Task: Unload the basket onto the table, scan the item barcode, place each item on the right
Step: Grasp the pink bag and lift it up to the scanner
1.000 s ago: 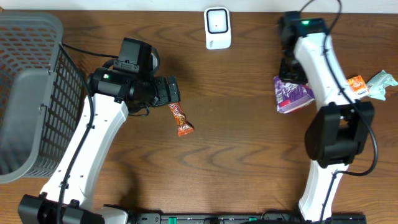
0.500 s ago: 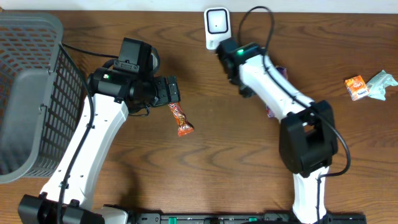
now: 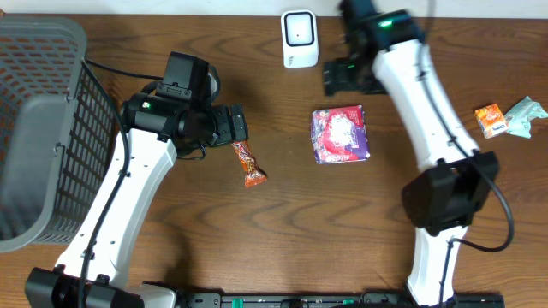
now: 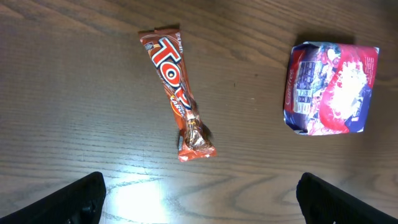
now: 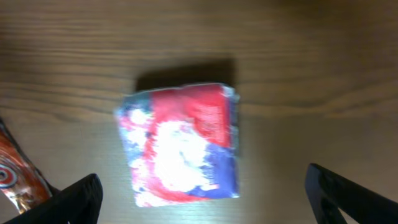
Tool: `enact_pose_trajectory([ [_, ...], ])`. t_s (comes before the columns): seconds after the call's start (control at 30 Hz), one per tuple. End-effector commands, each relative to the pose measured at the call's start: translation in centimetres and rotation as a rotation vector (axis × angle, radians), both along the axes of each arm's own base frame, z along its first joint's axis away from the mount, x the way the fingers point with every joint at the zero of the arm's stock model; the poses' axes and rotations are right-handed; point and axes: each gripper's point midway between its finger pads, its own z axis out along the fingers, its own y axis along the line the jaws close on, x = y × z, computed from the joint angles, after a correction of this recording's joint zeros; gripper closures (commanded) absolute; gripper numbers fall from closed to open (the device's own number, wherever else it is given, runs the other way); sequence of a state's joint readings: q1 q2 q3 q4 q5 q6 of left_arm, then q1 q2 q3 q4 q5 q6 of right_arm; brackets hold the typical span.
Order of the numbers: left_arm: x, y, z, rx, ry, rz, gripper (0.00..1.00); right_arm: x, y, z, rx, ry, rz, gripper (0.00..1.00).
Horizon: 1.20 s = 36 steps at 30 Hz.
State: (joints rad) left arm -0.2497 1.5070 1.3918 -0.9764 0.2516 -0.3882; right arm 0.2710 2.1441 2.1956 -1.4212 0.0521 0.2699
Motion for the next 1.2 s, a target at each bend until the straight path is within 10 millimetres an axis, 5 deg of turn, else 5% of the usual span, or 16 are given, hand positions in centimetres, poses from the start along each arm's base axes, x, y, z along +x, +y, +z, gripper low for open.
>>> enact_pose_trajectory([
  [0.0,0.0,0.3,0.4,0.010,-0.016,-0.001,0.02,-0.8,-2.5,-0.1,0.060,0.066,0.007,0.01],
  [0.13,0.0,0.3,0.4,0.010,-0.016,0.000,0.02,-2.0,-4.5,-2.2,0.078,0.152,-0.045,0.01],
  [0.4,0.0,0.3,0.4,0.010,-0.016,0.000,0.02,-2.6,-1.3,-8.7,0.340,0.210,0.023,0.12],
  [0.57,0.0,0.3,0.4,0.010,-0.016,0.000,0.02,-3.9,-0.1,-13.2,0.419,0.229,0.030,0.40],
  [0.73,0.0,0.3,0.4,0.010,-0.016,0.000,0.02,-5.3,0.1,-15.5,0.435,0.251,0.027,0.89],
  [0.77,0.0,0.3,0.4,0.010,-0.016,0.000,0.02,-5.4,0.1,-15.5,0.435,0.255,0.027,0.99],
  [0.93,0.0,0.3,0.4,0.010,-0.016,-0.001,0.02,-4.1,0.1,-13.6,0.446,0.232,-0.019,0.99],
  [1.17,0.0,0.3,0.4,0.010,-0.016,0.000,0.02,1.2,-1.0,-4.4,0.499,0.015,-0.011,0.99],
])
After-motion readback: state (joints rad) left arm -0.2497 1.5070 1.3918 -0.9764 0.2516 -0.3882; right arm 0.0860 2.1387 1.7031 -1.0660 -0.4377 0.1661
